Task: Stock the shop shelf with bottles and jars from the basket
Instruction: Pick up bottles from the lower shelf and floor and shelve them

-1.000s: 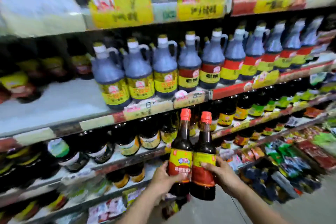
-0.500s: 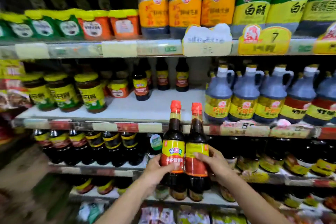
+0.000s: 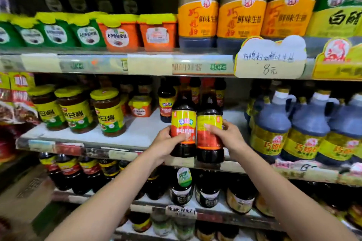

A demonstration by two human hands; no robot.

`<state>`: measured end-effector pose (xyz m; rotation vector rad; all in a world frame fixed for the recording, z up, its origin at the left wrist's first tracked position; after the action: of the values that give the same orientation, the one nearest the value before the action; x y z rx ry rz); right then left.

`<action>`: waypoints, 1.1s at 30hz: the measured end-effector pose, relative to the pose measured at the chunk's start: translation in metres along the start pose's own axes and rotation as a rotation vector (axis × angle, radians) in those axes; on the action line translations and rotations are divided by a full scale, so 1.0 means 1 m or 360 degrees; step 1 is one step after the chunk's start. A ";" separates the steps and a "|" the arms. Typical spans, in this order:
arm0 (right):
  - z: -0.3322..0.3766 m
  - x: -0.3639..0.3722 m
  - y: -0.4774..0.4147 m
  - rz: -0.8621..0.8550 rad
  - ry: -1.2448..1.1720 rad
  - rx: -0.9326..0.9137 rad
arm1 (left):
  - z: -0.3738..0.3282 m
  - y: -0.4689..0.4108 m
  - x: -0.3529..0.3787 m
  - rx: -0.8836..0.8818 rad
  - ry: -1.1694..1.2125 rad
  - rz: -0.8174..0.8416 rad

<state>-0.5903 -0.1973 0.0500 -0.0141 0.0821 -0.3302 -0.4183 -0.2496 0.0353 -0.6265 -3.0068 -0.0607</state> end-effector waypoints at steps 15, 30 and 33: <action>0.001 -0.041 -0.056 -0.0705 0.0382 -0.0209 | -0.004 -0.092 0.016 0.0167 0.0073 0.0012; -0.010 -0.024 -0.079 -0.0694 0.0623 -0.0266 | 0.018 -0.126 0.023 0.0047 0.0008 0.0364; -0.025 -0.025 -0.078 -0.0430 0.0602 -0.0242 | 0.019 -0.127 0.021 0.0116 -0.0072 0.0358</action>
<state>-0.6407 -0.2629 0.0296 -0.1144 0.4830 -0.5934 -0.4895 -0.3562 0.0151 -0.9639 -2.9428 0.0762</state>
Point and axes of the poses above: each hand's wrist, its own y-axis away from the middle knuckle, its own x-axis out of the palm, z = x × y, the point moved 10 cm from there along -y, towards the middle knuckle, and after that the axes turned 7 degrees about y, right-handed, at the moved point
